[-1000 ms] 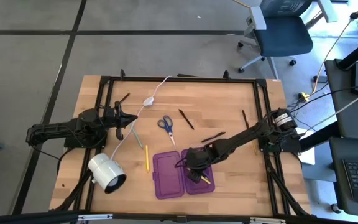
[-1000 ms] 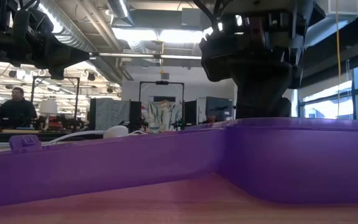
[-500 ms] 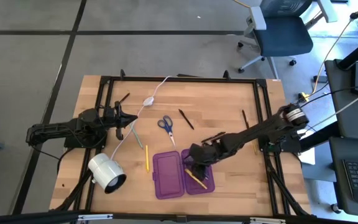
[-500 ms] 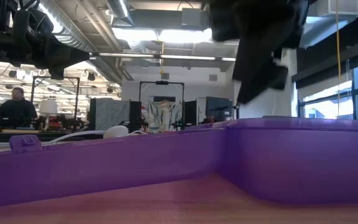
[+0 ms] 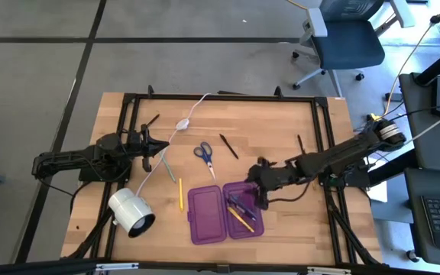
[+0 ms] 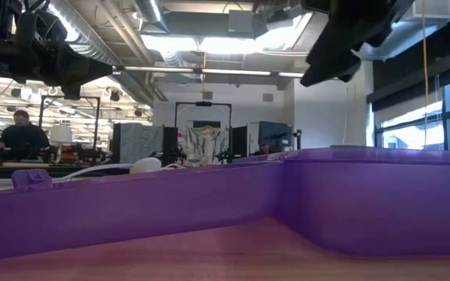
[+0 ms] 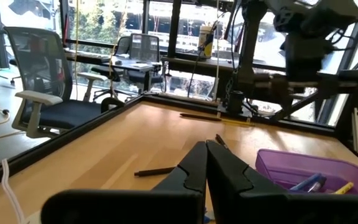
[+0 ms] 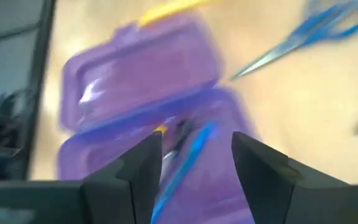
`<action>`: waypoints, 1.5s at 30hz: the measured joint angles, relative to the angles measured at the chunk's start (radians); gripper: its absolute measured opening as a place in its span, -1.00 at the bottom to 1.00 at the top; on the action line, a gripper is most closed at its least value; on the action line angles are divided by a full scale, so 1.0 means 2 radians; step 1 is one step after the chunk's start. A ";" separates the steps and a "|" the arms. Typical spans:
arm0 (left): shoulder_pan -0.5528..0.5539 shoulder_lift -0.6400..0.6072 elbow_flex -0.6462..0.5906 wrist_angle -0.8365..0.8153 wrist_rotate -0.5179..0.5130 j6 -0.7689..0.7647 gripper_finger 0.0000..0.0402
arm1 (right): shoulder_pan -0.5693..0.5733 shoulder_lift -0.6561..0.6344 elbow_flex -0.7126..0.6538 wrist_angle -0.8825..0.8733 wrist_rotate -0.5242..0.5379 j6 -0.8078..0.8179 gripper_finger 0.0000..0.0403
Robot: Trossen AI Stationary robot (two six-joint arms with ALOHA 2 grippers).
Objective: Pick & place school supplies into a supply box
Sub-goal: Put the yellow pen into the purple supply box
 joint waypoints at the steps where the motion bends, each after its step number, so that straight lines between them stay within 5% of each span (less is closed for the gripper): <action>1: 0.000 0.000 0.000 -0.001 0.000 0.000 -0.98 | 0.000 -0.009 -0.012 0.012 0.024 -0.009 -0.02; 5: 0.000 0.001 0.000 -0.002 0.000 0.000 -0.98 | 0.001 -0.046 -0.070 0.070 0.059 -0.038 -0.02; 11: 0.000 0.006 0.000 -0.001 0.004 0.020 -0.93 | -0.021 -0.110 -0.168 0.169 0.010 -0.052 -0.02; 17: 0.000 0.020 0.000 0.046 0.012 0.038 -0.57 | -0.030 -0.168 -0.232 0.238 0.010 -0.054 -0.02; 24: 0.000 0.029 0.000 0.069 0.059 0.025 -0.24 | -0.055 -0.198 -0.240 0.241 0.011 -0.103 -0.02; 45: 0.000 0.059 0.012 0.035 0.057 -0.080 -0.22 | -0.076 -0.196 -0.238 0.212 0.010 -0.117 -0.02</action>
